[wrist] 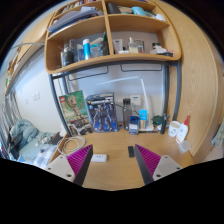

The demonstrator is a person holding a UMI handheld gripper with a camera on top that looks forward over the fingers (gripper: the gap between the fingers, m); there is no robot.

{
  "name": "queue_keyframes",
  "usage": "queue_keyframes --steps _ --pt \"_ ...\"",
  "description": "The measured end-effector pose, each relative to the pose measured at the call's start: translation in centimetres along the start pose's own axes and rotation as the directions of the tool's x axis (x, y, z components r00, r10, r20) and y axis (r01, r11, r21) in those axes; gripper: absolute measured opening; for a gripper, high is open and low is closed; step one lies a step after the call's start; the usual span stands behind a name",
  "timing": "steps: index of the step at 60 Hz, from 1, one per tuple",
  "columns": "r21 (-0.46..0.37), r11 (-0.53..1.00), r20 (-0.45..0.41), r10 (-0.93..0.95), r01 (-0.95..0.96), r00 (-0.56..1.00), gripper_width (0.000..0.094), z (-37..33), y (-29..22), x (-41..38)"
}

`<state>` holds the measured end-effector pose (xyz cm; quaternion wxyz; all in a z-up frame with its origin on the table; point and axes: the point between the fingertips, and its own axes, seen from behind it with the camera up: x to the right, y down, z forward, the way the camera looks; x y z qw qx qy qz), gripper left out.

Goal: Unplug charger

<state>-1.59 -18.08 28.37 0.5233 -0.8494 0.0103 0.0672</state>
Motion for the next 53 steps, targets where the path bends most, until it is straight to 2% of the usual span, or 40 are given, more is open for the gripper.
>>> queue_keyframes --steps 10,19,53 --pt "0.028 0.998 -0.028 -0.046 0.047 0.999 0.0850 -4.0 2.8 -0.8" --pt "0.003 0.999 -0.014 -0.037 0.037 0.999 0.0847 -5.4 5.0 -1.2" --pt "-0.015 0.999 -0.053 -0.049 0.048 0.997 0.0846 -7.1 7.2 0.6"
